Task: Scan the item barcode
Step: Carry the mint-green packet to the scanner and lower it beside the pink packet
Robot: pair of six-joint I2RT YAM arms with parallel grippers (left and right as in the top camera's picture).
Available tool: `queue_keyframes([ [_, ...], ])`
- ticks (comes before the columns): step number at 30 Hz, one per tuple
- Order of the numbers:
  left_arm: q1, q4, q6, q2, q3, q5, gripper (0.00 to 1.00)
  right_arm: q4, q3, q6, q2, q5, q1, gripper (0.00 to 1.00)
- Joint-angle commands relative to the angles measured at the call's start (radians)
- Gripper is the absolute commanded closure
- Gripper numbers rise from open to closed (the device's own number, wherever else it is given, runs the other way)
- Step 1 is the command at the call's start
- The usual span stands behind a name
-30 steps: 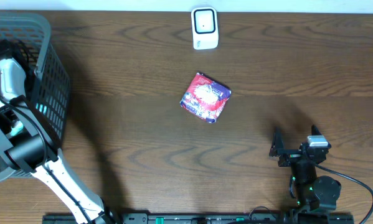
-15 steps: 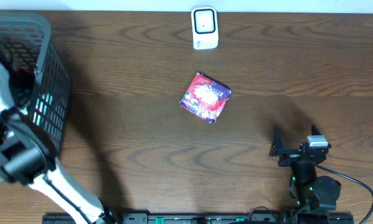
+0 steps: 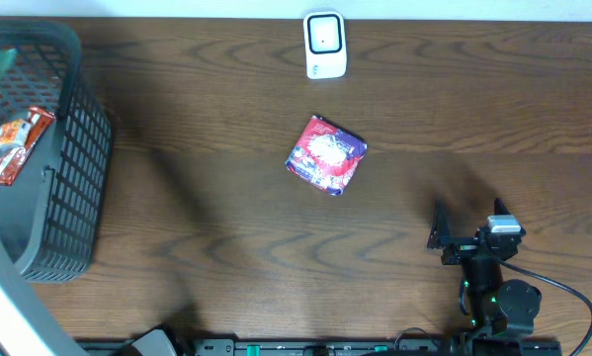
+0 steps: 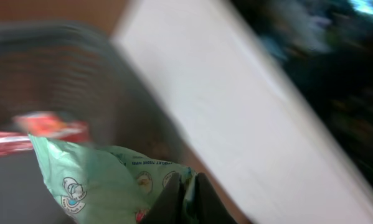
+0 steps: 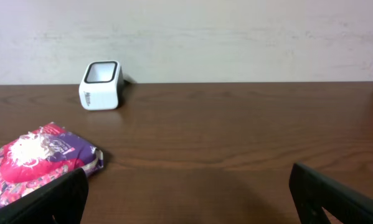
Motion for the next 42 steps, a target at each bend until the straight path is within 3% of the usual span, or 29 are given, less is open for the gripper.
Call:
queue_keyframes([
  [1, -0.138, 0.015, -0.023, -0.032, -0.004, 0.179, 0.93, -0.004, -0.001, -0.018, -0.002, 0.002, 0.008, 0.01],
  [12, -0.690, -0.003, 0.303, 0.113, -0.108, 0.116, 0.93, -0.004, -0.001, -0.018, -0.002, 0.002, 0.008, 0.01],
  [16, -0.824, -0.053, 0.414, 0.248, -0.119, -0.018, 0.93, -0.004, -0.001, -0.018, -0.002, 0.002, 0.008, 0.01],
  [20, -0.917, -0.098, 0.415, 0.387, -0.119, -0.245, 0.93, -0.004, -0.001, -0.018, -0.002, 0.002, 0.008, 0.01],
  [23, -0.961, -0.131, 0.415, 0.483, -0.119, -0.301, 0.93, -0.003, -0.001, -0.018, -0.002, 0.002, 0.008, 0.01],
  [32, -1.035, -0.216, 0.415, 0.726, -0.119, -0.278, 0.93, -0.003, -0.001, -0.018, 0.000, 0.002, 0.008, 0.01],
  [42, -1.118, -0.116, 0.410, 0.835, -0.119, -0.032, 0.92, -0.003, -0.001, -0.018, 0.000, 0.002, 0.008, 0.01],
])
